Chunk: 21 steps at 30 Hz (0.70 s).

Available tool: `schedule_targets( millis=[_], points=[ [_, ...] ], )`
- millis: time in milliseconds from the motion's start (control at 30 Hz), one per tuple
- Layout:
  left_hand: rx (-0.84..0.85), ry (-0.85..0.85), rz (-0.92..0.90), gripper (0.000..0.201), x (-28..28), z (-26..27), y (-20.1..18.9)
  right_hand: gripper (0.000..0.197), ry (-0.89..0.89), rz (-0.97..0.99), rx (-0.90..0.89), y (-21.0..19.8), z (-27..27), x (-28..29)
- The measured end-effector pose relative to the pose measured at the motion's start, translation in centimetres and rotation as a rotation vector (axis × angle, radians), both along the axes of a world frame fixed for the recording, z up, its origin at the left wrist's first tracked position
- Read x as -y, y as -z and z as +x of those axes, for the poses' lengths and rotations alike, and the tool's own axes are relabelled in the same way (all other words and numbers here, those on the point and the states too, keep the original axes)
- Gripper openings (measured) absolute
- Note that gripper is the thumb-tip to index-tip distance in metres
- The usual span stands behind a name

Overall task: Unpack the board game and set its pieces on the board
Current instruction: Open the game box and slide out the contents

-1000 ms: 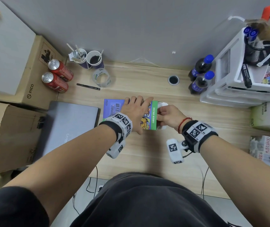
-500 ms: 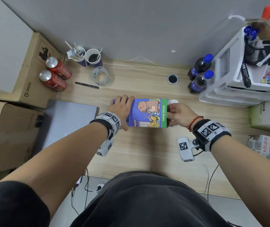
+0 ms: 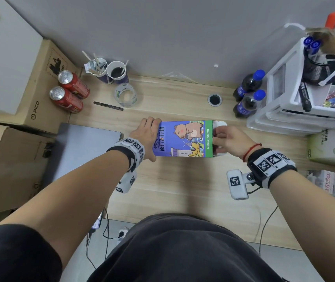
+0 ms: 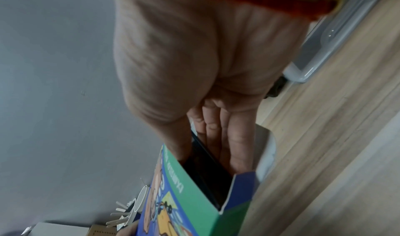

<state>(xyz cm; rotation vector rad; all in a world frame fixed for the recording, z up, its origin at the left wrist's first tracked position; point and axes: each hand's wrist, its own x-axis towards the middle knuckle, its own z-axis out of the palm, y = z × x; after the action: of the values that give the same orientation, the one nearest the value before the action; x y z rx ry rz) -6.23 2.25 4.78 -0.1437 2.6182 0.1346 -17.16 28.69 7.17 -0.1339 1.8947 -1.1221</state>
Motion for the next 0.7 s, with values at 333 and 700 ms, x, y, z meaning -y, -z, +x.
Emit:
schedule_targets(
  millis=[333,700],
  points=[
    [0.002,-0.007,0.062,0.117,0.1,0.2,0.0,0.009,0.077,-0.041,0.006,-0.4,0.0,-0.5],
    [0.01,0.007,0.083,0.118,0.0,0.5,0.2,0.006,0.055,-0.065,0.03,-0.3,0.0,-1.1]
  ],
)
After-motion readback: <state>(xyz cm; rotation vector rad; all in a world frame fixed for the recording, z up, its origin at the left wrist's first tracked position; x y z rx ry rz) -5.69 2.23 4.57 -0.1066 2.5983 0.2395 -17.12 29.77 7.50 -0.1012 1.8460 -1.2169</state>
